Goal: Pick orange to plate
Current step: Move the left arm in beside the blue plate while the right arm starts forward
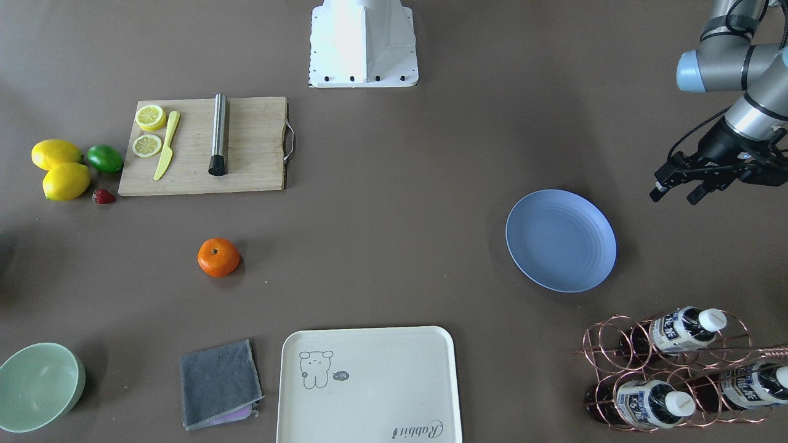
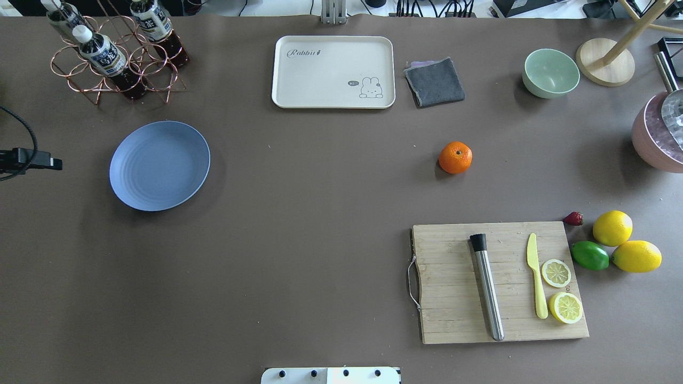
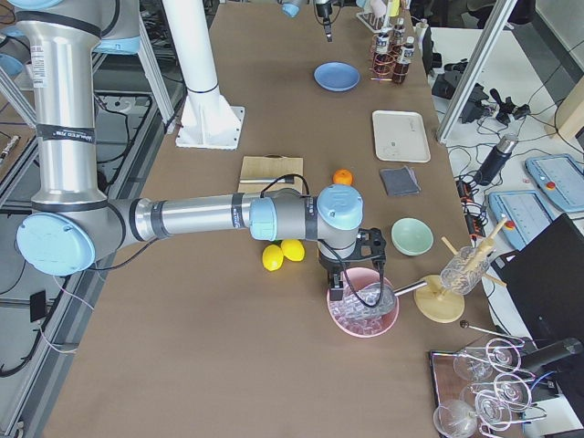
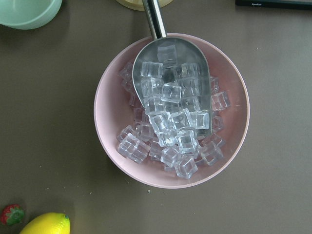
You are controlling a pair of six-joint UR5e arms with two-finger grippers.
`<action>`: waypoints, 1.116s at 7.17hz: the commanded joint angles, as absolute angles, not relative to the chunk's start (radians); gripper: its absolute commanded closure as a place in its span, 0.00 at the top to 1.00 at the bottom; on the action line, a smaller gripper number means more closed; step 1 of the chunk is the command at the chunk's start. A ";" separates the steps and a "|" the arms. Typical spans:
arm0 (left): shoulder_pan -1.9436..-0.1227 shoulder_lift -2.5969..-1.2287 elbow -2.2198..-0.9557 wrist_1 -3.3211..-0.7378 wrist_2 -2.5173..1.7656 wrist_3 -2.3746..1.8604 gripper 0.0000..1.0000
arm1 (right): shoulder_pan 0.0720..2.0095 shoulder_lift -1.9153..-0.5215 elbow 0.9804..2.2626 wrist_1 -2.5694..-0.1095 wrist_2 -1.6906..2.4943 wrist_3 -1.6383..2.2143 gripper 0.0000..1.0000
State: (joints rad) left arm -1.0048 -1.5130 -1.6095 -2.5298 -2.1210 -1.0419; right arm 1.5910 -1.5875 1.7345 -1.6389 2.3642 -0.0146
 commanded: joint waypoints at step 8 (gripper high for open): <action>-0.842 -1.646 -1.470 -2.614 -1.987 -1.224 0.08 | 1.591 -1.583 1.740 -1.638 2.365 -0.002 1.00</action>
